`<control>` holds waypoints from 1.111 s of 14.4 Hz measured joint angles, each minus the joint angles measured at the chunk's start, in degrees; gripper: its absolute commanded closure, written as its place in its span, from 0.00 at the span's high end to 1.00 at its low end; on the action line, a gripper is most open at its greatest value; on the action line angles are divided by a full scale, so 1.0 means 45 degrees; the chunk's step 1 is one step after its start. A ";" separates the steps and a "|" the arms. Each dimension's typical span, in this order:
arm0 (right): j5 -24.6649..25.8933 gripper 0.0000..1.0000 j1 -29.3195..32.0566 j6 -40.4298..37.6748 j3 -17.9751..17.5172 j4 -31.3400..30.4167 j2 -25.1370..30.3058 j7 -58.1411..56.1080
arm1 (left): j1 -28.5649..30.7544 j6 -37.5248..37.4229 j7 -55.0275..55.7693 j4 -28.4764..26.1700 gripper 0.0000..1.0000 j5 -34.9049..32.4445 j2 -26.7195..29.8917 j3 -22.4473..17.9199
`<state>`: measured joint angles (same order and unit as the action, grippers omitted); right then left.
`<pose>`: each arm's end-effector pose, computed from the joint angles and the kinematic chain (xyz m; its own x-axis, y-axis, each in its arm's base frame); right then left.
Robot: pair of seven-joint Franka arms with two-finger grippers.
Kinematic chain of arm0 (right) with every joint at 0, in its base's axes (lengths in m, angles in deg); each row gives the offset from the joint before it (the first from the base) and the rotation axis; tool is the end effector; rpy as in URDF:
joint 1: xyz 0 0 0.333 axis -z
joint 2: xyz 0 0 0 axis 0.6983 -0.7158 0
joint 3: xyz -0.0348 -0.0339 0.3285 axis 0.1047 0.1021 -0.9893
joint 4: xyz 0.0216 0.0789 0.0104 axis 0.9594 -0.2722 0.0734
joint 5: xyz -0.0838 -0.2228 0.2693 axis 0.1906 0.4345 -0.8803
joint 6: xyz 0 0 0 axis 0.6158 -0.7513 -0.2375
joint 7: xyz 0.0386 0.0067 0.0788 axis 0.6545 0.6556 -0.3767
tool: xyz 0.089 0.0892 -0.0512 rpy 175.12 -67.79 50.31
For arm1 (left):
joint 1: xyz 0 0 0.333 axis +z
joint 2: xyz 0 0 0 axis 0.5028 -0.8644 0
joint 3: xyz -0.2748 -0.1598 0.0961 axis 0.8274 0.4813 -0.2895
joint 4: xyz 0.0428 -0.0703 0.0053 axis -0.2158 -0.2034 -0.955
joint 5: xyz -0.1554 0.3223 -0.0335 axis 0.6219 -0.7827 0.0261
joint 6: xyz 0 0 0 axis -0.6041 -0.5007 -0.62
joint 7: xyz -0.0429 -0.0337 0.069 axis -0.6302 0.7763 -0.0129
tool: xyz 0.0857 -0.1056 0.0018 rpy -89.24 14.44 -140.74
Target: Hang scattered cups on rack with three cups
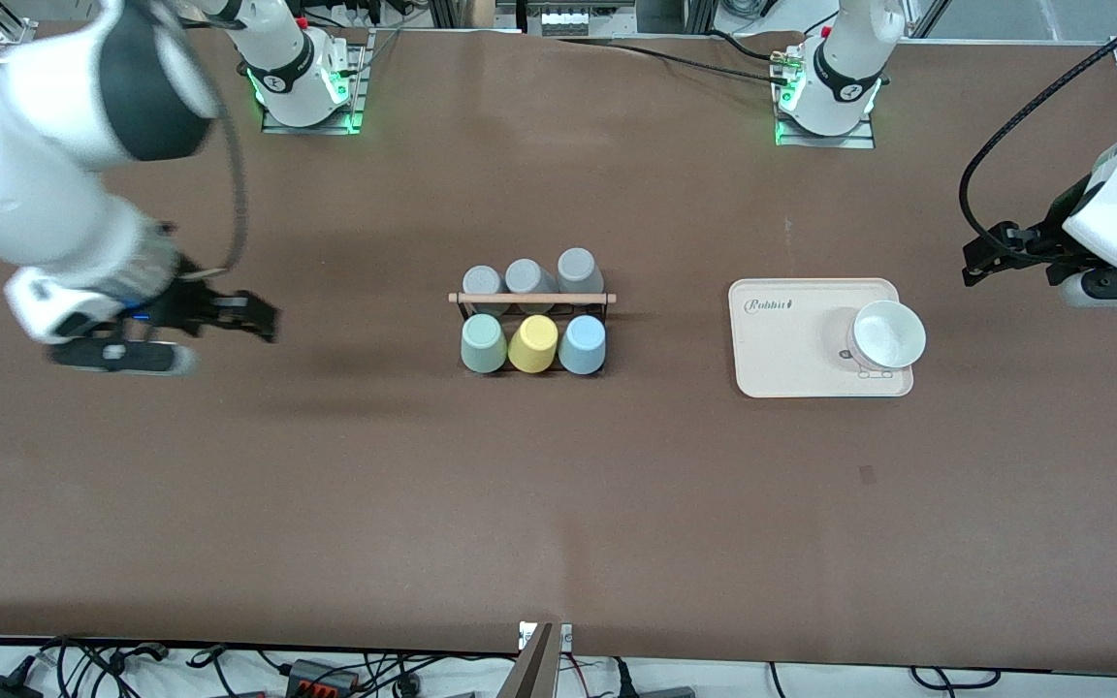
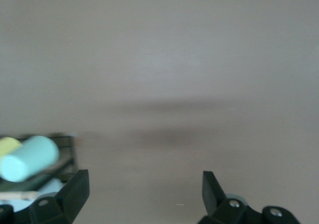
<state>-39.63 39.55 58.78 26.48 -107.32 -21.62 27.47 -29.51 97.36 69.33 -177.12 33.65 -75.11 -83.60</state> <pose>0.5995 0.0861 0.5254 0.9989 -0.0432 0.0156 -0.0427 -0.9986 -0.0299 0.5379 -0.0152 0.5680 0.9998 0.0219 -0.0019 0.0219 -0.9997 -0.0130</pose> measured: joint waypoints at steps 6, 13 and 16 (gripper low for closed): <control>0.0486 1.00 0.1561 -0.1194 0.0696 0.0014 0.1672 -0.1333 | 0.0015 -0.0004 -0.0006 -0.0001 1.00 0.0000 0.0030 0.0014; 0.0489 1.00 0.1550 -0.2027 0.0429 -0.0609 0.2133 -0.1332 | 0.0016 -0.0007 -0.0006 -0.0053 1.00 0.0000 0.0062 0.0028; 0.0467 1.00 0.1552 -0.2017 0.0285 -0.0612 0.2173 -0.1332 | 0.0016 -0.0007 -0.0006 -0.0070 1.00 0.0000 0.0124 0.0041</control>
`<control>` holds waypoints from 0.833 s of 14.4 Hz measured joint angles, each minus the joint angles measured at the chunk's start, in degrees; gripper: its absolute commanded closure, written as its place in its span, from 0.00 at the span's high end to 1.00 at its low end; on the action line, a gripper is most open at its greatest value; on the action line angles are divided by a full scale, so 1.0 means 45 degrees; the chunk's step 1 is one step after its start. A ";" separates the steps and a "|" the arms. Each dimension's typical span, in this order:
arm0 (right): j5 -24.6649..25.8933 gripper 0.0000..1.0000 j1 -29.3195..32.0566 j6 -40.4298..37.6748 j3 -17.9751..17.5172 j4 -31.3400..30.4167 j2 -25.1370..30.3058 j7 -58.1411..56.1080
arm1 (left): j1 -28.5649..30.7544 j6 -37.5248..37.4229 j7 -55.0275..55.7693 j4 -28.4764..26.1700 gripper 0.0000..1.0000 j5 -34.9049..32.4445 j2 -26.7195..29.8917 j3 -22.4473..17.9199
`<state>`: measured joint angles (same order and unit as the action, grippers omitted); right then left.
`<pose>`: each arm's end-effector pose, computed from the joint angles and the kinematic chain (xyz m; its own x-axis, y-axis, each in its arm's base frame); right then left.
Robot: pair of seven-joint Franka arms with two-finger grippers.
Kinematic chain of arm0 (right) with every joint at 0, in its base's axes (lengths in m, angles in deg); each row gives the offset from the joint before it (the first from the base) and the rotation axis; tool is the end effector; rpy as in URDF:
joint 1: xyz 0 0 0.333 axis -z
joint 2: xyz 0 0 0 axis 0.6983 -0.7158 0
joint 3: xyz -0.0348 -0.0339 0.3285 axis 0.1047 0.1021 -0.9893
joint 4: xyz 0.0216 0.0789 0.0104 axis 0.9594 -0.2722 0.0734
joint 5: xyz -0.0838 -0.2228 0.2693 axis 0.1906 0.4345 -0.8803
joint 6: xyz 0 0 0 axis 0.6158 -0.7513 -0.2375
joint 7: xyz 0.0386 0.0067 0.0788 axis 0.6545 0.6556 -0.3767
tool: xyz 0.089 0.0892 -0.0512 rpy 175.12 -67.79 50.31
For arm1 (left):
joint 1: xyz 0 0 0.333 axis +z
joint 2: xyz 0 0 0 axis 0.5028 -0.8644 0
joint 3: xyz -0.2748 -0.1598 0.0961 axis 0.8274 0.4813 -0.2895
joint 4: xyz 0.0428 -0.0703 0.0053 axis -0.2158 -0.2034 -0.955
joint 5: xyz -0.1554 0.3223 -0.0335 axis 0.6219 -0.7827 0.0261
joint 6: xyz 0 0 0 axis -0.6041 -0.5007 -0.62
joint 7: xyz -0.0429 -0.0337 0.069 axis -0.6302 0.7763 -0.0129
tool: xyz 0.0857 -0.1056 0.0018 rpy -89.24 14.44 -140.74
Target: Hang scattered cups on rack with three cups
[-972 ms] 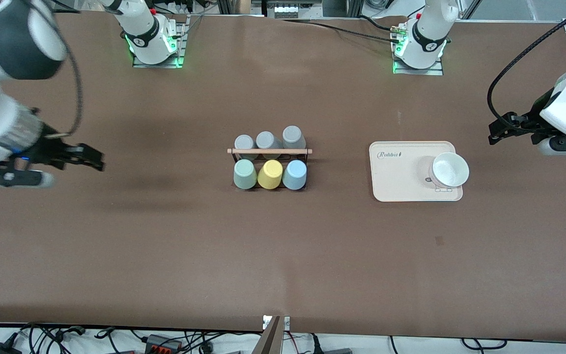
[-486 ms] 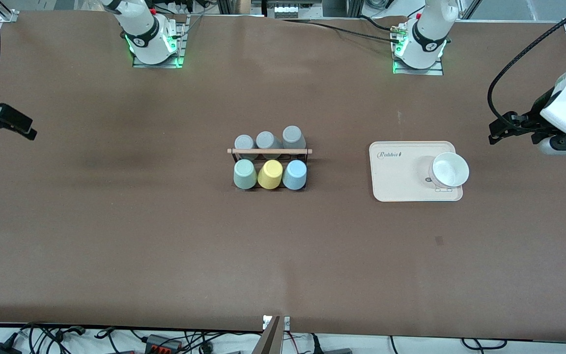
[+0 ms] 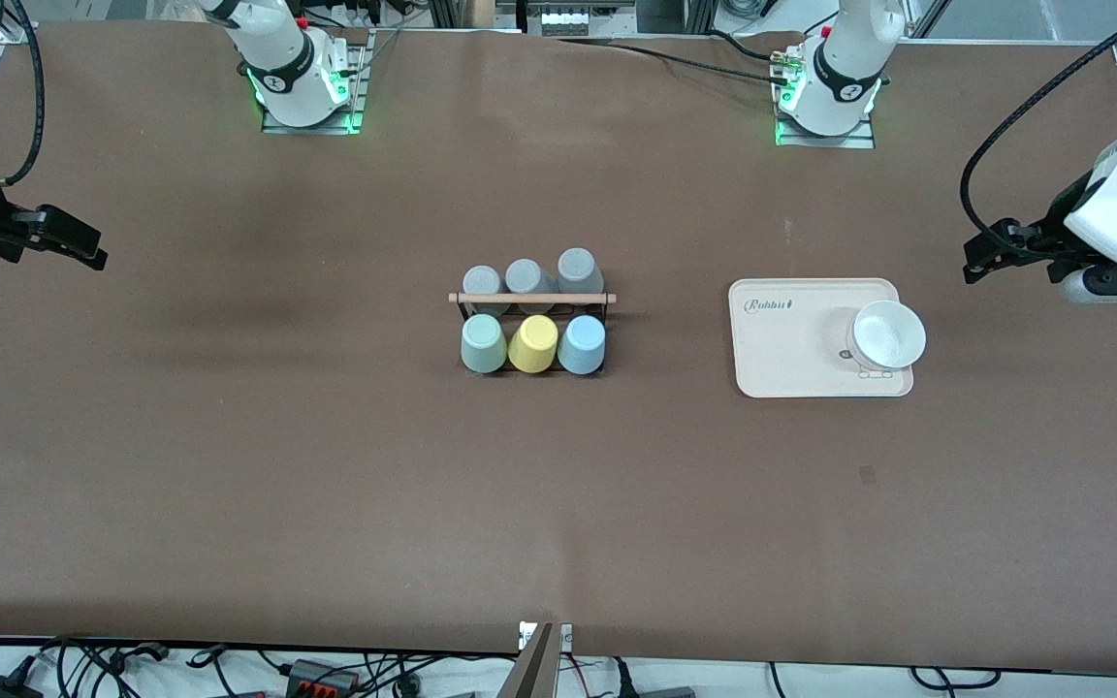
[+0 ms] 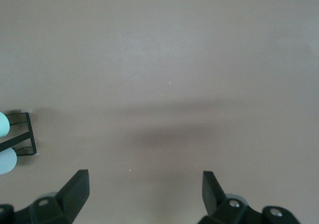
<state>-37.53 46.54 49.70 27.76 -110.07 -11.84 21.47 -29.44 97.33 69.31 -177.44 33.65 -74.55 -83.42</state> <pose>0.5415 -0.0027 0.5878 0.9969 -0.0777 -0.0135 -0.0774 -0.9967 0.0232 0.5350 -0.0162 0.5707 0.9998 0.0196 0.0018 0.0196 -0.9997 -0.0132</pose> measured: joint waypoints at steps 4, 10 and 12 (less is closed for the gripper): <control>-0.0003 1.00 0.0006 0.0000 -0.0167 0.0031 0.0007 0.0000 | 0.0000 0.0000 0.0000 -0.0019 1.00 0.0000 0.0066 0.0005; 0.0003 1.00 0.0020 0.0000 -0.0168 0.0128 -0.0007 0.0005 | 0.0000 0.0000 0.0000 -0.0032 1.00 0.0000 0.0066 0.0009; 0.0003 1.00 0.0020 0.0003 -0.0168 0.0129 -0.0010 0.0005 | 0.0000 0.0000 0.0000 -0.0033 1.00 0.0000 0.0066 0.0009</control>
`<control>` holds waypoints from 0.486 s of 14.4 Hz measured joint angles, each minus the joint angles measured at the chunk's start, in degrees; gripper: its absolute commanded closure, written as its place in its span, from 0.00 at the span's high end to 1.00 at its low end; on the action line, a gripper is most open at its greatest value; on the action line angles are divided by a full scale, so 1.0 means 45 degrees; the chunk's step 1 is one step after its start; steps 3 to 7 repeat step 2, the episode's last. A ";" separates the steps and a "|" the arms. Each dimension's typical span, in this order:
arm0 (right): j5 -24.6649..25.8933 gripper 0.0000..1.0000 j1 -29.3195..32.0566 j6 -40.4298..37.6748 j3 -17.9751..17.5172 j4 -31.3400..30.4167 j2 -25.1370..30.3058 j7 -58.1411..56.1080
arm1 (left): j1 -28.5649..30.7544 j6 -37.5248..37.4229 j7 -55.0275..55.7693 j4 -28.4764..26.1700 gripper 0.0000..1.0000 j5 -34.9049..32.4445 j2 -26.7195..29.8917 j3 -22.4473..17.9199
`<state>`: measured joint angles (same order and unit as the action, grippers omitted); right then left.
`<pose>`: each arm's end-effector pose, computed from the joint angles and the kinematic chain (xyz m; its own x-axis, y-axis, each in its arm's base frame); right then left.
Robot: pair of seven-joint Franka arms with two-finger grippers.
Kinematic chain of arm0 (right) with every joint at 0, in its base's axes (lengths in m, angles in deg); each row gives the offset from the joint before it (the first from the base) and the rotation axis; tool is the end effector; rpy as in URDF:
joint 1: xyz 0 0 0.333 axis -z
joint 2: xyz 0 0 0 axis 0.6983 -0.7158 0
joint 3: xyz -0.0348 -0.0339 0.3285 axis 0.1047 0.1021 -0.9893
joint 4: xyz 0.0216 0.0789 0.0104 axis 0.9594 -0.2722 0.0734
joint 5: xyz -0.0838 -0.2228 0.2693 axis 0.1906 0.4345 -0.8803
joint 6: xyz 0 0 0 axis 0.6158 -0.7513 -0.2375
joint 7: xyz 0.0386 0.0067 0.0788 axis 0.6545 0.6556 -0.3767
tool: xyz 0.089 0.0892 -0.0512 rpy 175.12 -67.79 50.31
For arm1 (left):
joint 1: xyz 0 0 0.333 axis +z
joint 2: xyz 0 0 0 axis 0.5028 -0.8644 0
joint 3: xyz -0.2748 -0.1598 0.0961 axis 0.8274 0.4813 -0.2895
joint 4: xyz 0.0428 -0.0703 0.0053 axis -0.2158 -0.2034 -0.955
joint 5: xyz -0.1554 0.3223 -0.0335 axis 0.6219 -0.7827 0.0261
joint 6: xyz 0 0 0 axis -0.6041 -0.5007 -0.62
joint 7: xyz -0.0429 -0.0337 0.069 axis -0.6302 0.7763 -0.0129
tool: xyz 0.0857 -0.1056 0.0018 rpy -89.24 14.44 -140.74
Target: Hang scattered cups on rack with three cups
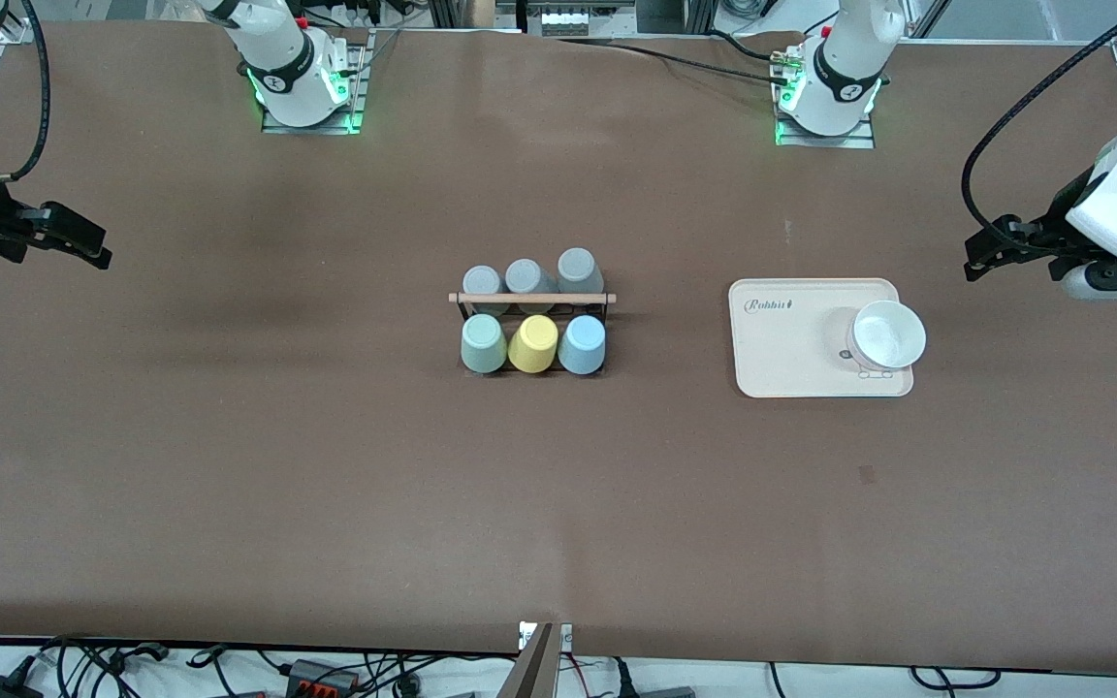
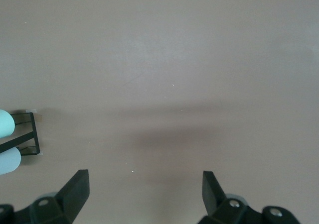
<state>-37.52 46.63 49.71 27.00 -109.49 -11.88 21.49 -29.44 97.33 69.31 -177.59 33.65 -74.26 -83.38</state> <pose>0.5424 0.0034 0.5919 0.9978 -0.0664 -0.0039 -0.0663 -0.9976 0.0218 0.5335 -0.0166 0.5722 0.9998 0.0189 0.0043 0.0190 -0.9997 -0.0133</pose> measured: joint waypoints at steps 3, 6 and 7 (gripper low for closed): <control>0.0000 1.00 0.0000 0.0004 0.0000 0.0004 -0.0001 0.0000 | 0.0000 0.0000 0.0000 0.0000 1.00 0.0000 0.0000 0.0000; 0.0000 1.00 0.0000 0.0004 0.0000 0.0004 -0.0001 0.0000 | 0.0000 0.0000 0.0000 0.0000 1.00 0.0000 0.0000 0.0000; 0.0000 1.00 0.0000 0.0004 0.0000 0.0004 -0.0001 0.0000 | 0.0000 0.0000 0.0000 0.0000 1.00 0.0000 0.0000 0.0000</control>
